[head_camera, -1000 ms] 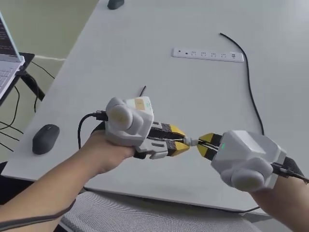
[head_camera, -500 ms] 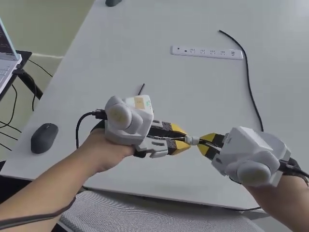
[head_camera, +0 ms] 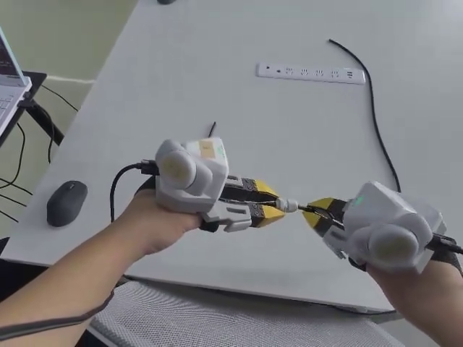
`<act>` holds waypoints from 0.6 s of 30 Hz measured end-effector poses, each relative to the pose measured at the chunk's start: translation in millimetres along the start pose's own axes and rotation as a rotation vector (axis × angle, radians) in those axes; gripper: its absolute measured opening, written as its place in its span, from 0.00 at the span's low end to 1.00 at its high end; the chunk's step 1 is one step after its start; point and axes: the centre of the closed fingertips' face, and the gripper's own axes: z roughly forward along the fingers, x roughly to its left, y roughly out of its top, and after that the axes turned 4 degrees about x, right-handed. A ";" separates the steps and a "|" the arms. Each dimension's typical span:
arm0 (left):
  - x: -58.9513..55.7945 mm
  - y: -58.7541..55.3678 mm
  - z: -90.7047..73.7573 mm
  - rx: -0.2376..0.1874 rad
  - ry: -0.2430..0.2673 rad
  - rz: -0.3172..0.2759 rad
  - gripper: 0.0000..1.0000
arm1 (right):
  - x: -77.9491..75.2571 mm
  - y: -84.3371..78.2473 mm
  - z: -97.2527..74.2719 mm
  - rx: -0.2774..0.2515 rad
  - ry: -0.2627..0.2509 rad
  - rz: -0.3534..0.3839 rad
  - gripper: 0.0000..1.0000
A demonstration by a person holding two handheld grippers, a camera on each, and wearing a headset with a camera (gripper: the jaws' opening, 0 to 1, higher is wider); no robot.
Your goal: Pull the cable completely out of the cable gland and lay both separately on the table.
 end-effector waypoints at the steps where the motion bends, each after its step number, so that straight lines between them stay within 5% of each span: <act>1: -0.2 0.2 -0.4 -0.001 0.000 -0.004 0.15 | -1.5 -2.8 0.3 0.003 -0.003 0.020 0.00; 18: -6.5 5.4 -2.7 -0.026 -0.004 -0.018 0.15 | -18.3 -53.6 8.7 0.082 -0.050 0.292 0.00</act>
